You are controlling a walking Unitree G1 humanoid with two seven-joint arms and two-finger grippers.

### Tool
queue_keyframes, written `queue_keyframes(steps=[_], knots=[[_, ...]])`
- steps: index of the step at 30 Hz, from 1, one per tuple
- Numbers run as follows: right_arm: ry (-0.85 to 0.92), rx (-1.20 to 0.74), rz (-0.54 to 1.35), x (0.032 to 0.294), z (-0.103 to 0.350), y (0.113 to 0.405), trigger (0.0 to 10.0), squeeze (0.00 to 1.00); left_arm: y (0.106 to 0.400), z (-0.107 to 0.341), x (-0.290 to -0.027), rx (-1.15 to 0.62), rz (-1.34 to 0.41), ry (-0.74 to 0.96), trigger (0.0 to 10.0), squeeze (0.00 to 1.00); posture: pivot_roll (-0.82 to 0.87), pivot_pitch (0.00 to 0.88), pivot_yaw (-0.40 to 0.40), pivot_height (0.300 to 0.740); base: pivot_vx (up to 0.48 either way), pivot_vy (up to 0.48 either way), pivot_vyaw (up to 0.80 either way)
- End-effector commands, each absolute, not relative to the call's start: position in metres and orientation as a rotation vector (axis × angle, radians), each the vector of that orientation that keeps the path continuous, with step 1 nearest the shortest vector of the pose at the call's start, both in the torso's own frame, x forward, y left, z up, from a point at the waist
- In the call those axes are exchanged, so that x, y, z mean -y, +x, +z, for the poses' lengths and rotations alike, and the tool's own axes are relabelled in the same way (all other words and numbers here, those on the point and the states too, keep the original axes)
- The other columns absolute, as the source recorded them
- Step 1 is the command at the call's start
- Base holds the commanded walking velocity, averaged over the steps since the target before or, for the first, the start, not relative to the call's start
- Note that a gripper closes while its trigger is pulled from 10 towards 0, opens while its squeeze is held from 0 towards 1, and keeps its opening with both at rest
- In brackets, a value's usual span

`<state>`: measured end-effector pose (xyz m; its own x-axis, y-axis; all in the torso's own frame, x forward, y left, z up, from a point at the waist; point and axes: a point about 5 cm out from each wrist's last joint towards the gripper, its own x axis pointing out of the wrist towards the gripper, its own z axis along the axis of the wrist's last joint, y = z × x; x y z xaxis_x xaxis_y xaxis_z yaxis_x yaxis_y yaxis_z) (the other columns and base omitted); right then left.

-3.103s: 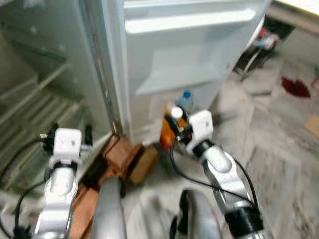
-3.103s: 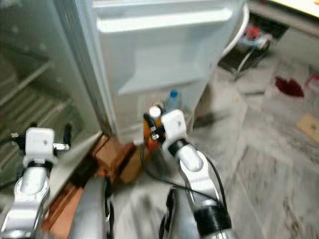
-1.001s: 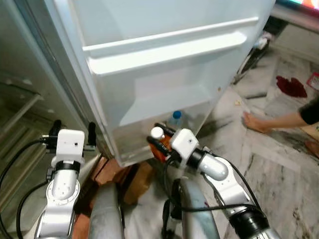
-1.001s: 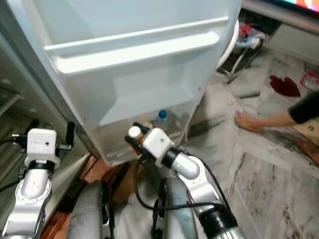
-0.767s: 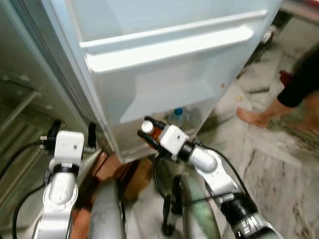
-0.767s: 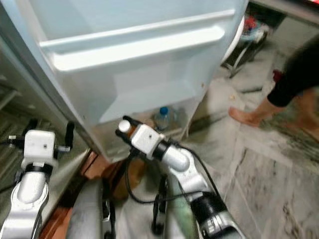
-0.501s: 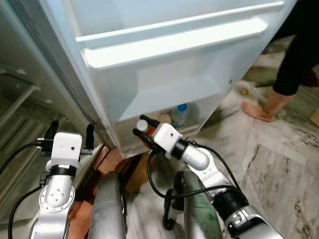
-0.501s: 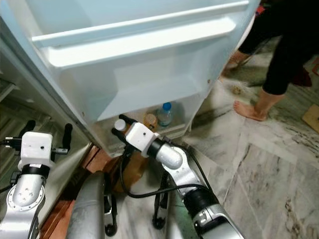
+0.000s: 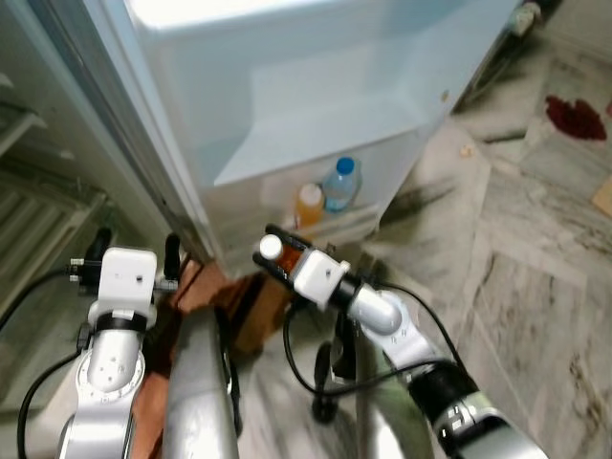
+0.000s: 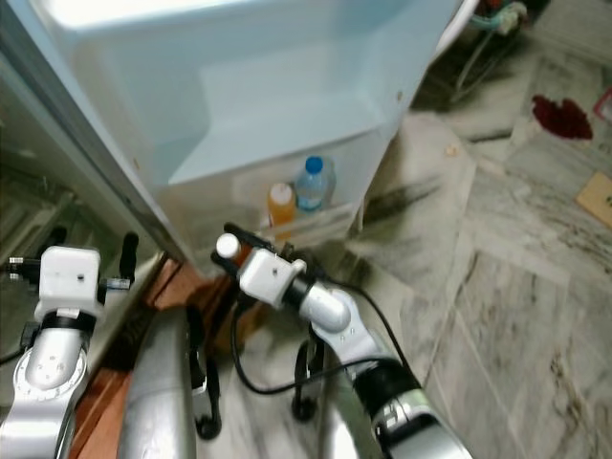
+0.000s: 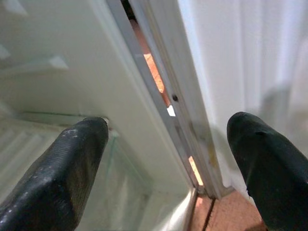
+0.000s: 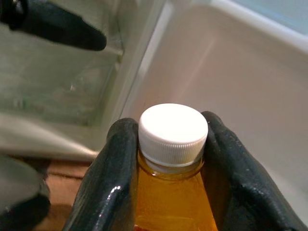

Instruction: Restocking fridge

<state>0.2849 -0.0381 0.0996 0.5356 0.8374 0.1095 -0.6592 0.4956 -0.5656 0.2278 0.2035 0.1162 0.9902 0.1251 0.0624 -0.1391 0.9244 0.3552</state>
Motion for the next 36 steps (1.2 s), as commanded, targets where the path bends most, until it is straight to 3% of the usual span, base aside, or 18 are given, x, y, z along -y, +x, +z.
queue_keyframes(steps=[1,12,24,36], knots=[[-0.517,0.476,0.948,0.032,0.107,0.285,10.0,0.00,0.226,0.116,-0.204,0.038,0.145,0.372,10.0,0.00,0.15,0.282,-0.065,0.546,0.000,0.000,0.00],[-0.604,0.766,0.947,0.013,0.145,0.295,10.0,0.00,0.223,0.120,-0.198,0.063,0.117,0.375,10.0,0.00,0.17,0.300,-0.067,0.546,0.000,0.000,0.00],[-0.731,0.701,0.903,0.023,0.130,0.310,10.0,0.00,0.218,0.122,-0.200,0.052,0.105,0.383,10.0,0.00,0.19,0.328,-0.060,0.546,0.000,0.000,0.00],[-0.739,0.617,0.806,0.040,0.112,0.313,10.0,0.00,0.216,0.120,-0.199,0.037,0.092,0.383,10.0,0.00,0.19,0.337,-0.055,0.546,0.000,0.000,0.00]])
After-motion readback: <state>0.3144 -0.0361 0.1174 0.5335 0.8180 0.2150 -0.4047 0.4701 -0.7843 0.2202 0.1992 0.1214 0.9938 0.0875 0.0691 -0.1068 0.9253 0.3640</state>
